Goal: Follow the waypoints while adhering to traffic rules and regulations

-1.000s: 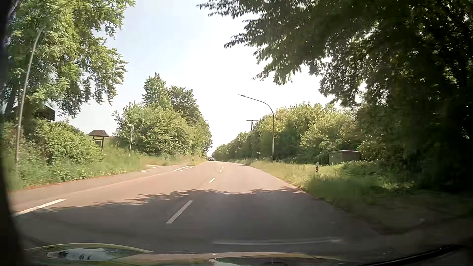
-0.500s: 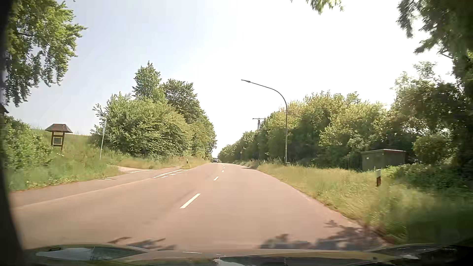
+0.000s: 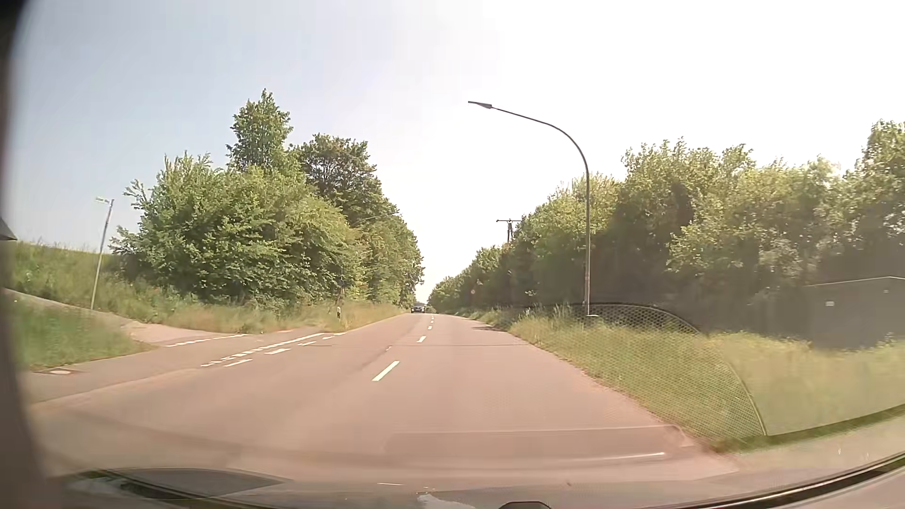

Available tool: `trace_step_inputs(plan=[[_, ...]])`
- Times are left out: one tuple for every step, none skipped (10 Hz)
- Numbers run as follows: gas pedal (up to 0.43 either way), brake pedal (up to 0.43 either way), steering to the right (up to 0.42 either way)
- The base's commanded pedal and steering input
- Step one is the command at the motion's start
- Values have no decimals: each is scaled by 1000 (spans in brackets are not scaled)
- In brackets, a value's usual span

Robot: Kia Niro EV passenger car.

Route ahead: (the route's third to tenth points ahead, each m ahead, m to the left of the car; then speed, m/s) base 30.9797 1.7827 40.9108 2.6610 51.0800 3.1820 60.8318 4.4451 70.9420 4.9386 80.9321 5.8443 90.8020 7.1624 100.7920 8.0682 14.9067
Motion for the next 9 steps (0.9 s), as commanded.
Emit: trace_step_inputs(plan=[[358,0,-16],[370,0,-16],[370,0,-16],[378,0,-16],[378,0,-16],[378,0,-15],[390,0,-14],[390,0,-13],[390,0,-13]])
